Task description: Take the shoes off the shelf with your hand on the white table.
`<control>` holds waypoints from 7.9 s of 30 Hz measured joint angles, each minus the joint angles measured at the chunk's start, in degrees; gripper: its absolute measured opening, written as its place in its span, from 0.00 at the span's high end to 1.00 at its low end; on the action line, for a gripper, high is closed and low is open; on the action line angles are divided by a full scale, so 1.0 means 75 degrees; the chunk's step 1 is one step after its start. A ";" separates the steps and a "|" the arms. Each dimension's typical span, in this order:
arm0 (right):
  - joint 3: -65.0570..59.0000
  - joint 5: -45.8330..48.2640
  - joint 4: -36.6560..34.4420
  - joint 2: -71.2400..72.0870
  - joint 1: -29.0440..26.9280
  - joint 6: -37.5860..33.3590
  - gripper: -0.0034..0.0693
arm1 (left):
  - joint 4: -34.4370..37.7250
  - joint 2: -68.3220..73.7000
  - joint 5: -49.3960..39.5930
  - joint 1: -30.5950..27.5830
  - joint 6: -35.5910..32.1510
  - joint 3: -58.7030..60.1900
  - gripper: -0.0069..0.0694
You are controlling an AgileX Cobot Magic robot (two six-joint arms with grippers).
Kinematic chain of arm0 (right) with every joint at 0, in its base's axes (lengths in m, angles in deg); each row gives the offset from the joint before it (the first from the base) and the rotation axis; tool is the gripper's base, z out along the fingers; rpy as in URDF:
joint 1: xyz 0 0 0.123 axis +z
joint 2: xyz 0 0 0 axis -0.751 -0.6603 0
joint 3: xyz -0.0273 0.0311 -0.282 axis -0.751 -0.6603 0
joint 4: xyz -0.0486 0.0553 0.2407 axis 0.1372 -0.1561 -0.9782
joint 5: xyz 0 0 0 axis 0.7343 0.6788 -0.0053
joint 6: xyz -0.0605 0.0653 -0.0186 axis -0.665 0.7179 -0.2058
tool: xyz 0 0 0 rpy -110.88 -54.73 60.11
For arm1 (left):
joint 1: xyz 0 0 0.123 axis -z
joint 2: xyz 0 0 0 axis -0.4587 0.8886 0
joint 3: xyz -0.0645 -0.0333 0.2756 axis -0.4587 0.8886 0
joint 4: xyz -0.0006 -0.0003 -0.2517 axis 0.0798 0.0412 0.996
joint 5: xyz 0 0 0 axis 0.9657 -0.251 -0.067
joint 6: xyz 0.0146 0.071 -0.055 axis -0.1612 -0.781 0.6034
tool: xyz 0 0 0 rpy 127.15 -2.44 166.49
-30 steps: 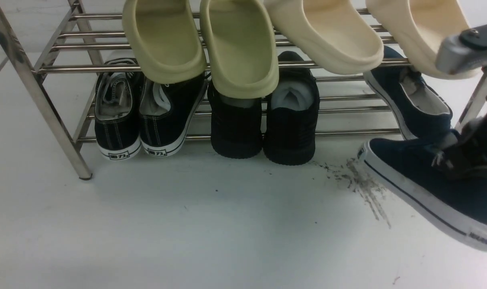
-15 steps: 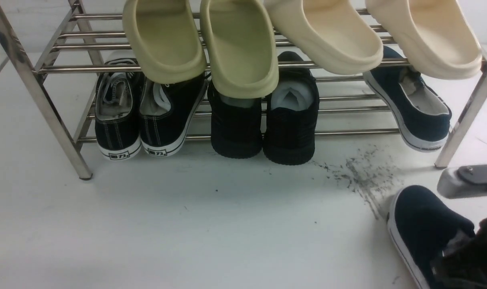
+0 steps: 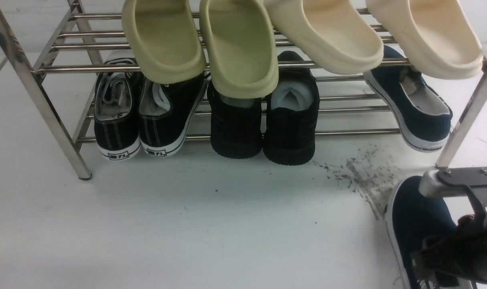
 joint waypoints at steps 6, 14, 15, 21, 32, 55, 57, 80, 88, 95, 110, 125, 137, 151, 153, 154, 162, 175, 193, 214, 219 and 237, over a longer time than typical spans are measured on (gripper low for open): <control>0.1003 0.0863 0.0660 0.0000 0.0000 0.0000 0.14 | 0.0000 0.0000 0.0000 0.0000 0.0000 0.0000 0.60; 0.2662 0.0416 0.2750 -0.0599 0.0000 0.0000 0.21 | 0.0000 0.0000 0.0000 0.0000 0.0000 0.0000 0.60; 0.2717 0.0353 0.2794 -0.0666 0.0000 0.0000 0.22 | 0.0000 0.0000 0.0000 0.0000 0.0000 0.0000 0.60; 0.3710 -0.0323 0.3851 -0.2074 0.0000 0.0000 0.26 | 0.0000 0.0000 0.0000 0.0000 0.0000 0.0000 0.60; 0.4528 -0.0405 0.5544 -0.3366 -0.0007 0.1748 0.26 | 0.0000 0.0000 0.0000 0.0000 0.0000 0.0000 0.60; 0.4637 -0.0282 0.6389 -0.4030 -0.0082 0.3301 0.49 | 0.0000 0.0000 0.0000 0.0000 0.0000 0.0000 0.59; 0.4637 -0.0246 0.6469 -0.4030 -0.0082 0.3293 0.58 | 0.0000 0.0000 0.0000 0.0000 0.0000 0.0000 0.59; 0.4586 0.0814 0.5978 -0.3477 -0.0077 0.2678 0.91 | 0.0000 0.0000 0.0000 0.0000 0.0000 0.0000 0.59; 0.4562 0.1428 0.5426 -0.2745 -0.0077 0.2174 0.91 | 0.0000 0.0000 0.0000 0.0000 0.0000 0.0000 0.59; 0.4547 0.1747 0.5352 -0.2478 -0.0077 0.1982 0.91 | 0.0000 0.0000 0.0000 0.0000 0.0000 0.0000 0.59; 0.4547 0.3519 0.4577 -0.0729 -0.0077 0.1046 0.91 | 0.0000 0.0000 0.0000 0.0000 0.0000 0.0000 0.59; 0.4302 0.4347 0.3848 0.1644 -0.0077 0.0385 0.91 | 0.0000 0.0000 0.0000 0.0000 0.0000 0.0000 0.59; 0.1485 0.4355 0.3725 0.2613 -0.0077 0.0392 0.91 | 0.0000 0.0000 0.0000 0.0000 0.0000 0.0000 0.59; -0.0109 0.2892 0.2595 0.0940 -0.0077 0.0566 0.91 | 0.0000 0.0000 0.0000 0.0000 0.0000 0.0000 0.59; -0.0109 0.2741 0.2513 0.0701 -0.0077 0.0566 0.91 | 0.0000 0.0000 0.0000 0.0000 0.0000 0.0000 0.59; -0.0109 0.2623 0.2427 0.0404 -0.0077 0.0575 0.91 | 0.0000 0.0000 0.0000 0.0000 0.0000 0.0000 0.59; -0.0109 0.2507 0.2310 -0.0216 -0.0077 0.0711 0.89 | 0.0000 0.0000 0.0000 0.0000 0.0000 0.0000 0.59; 0.0699 0.3085 0.2575 0.0012 -0.0077 0.0913 0.12 | 0.0000 0.0000 0.0000 0.0000 0.0000 0.0000 0.59; 0.2096 0.4133 0.2946 0.2505 -0.0077 0.0778 0.70 | 0.0000 0.0000 0.0000 0.0000 0.0000 0.0000 0.59; 0.1565 0.4197 0.4450 0.2442 -0.0095 0.2867 0.97 | 0.0000 0.0000 0.0000 0.0000 0.0000 0.0000 0.59; 0.1565 0.4088 0.4367 0.1687 -0.0607 0.2839 0.97 | 0.0000 0.0000 0.0000 0.0000 0.0000 0.0000 0.59; 0.1565 0.2469 0.3486 -0.1445 -0.4728 0.1245 0.96 | 0.0000 0.0000 0.0000 0.0000 0.0000 0.0000 0.59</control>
